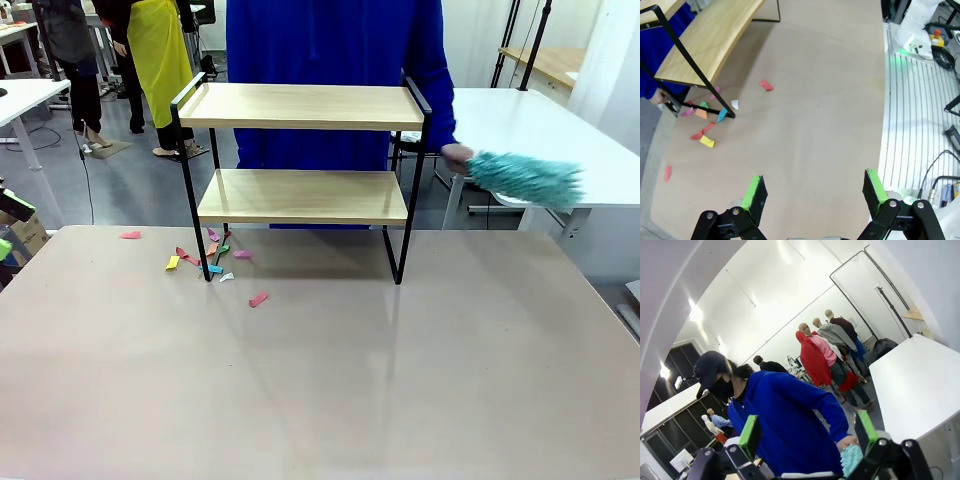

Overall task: Clean the shelf.
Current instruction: Hand the Duster back to the human.

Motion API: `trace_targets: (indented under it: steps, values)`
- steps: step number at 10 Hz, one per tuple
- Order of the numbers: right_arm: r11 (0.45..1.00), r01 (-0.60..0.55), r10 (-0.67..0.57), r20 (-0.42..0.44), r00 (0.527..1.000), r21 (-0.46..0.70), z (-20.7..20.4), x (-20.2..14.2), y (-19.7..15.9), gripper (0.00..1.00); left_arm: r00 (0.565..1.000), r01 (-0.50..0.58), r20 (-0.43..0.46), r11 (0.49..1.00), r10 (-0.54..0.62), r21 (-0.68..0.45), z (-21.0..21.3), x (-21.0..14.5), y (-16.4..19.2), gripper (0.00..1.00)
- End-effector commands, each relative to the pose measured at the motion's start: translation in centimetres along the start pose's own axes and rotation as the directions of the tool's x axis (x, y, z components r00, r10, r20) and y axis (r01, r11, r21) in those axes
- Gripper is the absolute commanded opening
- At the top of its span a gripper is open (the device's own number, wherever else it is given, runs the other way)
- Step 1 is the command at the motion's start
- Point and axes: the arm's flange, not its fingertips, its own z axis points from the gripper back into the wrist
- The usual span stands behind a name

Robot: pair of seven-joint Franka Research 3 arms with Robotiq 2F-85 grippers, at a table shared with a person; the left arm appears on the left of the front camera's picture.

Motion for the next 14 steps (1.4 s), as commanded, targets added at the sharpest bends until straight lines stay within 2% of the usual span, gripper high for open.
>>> trace_targets:
  steps: [1, 14]
  values:
    - [1.0, 0.0, 0.0, 0.003, 1.0, -0.008, 0.08, -0.03, 0.14, 1.0, 1.0, 0.019, 0.024, 1.0, -0.018, -0.007, 0.05, -0.02, 0.11, 1.0]
    - [1.0, 0.0, 0.0, 0.003, 1.0, -0.008, 0.08, -0.03, 0.14, 1.0, 1.0, 0.019, 0.024, 1.0, -0.018, -0.007, 0.05, -0.02, 0.11, 1.0]
